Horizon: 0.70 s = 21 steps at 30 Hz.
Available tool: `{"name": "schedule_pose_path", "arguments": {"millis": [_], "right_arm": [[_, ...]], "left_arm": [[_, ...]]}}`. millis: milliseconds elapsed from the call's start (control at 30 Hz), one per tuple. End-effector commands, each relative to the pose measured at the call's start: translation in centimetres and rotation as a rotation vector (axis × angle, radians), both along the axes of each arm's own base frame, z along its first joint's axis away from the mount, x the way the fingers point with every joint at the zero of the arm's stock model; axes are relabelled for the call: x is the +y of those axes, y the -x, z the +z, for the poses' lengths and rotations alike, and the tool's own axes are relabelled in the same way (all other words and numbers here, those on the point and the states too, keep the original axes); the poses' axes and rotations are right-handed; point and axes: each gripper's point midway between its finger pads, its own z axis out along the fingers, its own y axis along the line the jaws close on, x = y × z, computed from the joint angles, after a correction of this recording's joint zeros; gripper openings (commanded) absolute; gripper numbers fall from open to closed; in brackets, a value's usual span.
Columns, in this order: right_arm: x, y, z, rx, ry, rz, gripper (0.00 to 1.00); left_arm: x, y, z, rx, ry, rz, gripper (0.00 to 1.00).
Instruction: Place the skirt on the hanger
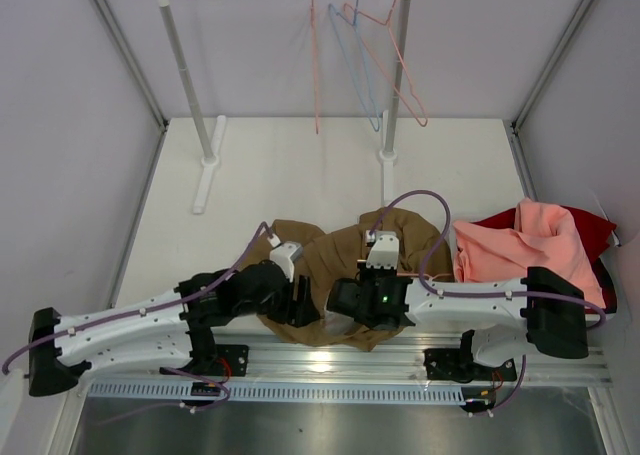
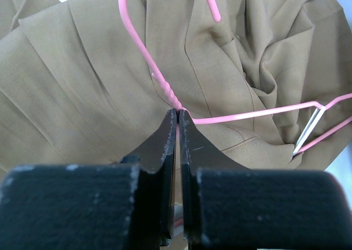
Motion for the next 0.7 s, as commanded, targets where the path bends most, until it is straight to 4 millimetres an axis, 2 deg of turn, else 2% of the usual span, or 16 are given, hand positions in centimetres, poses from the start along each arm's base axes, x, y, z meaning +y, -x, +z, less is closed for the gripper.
{"name": "schedule_pose_path", "arguments": {"millis": [0,33,67,133,367,467,567,667], "right_arm": [[0.3,-0.4,1.1,-0.023,-0.023,-0.027,0.0],[0.3,-0.4,1.1,-0.023,-0.02,-0.026,0.0],[0.3,-0.4,1.1,-0.023,-0.019,-0.025,0.0],[0.3,-0.5,1.3,-0.024,-0.018,-0.024,0.0],[0.1,-0.5,1.3,-0.02,-0.013,-0.026,0.0],[-0.1,-0.6,1.5,-0.023,-0.019,-0.03,0.0],[-0.1,-0.6,1.6,-0.021,-0.023,-0.032,0.0],[-0.1,-0.7,1.6,-0.014,-0.029,-0.03,0.0]], "left_arm": [[-1.5,0.2,0.8,0.011,0.022,0.047,0.69],[-1.9,-0.1,1.2,-0.007,0.02,0.066,0.69],[-2.6,0.5,1.1,-0.011,-0.01,0.042,0.69],[-2.6,0.4,0.9,-0.03,-0.064,0.059,0.69],[-4.2,-0.3,3.3,-0.105,-0.086,0.097,0.71],[-4.3,0.2,2.8,-0.099,-0.122,0.09,0.71],[-4.6,1.2,1.2,-0.068,-0.142,0.079,0.7],[-5.6,2.2,0.8,-0.042,-0.109,0.058,0.7]]}}
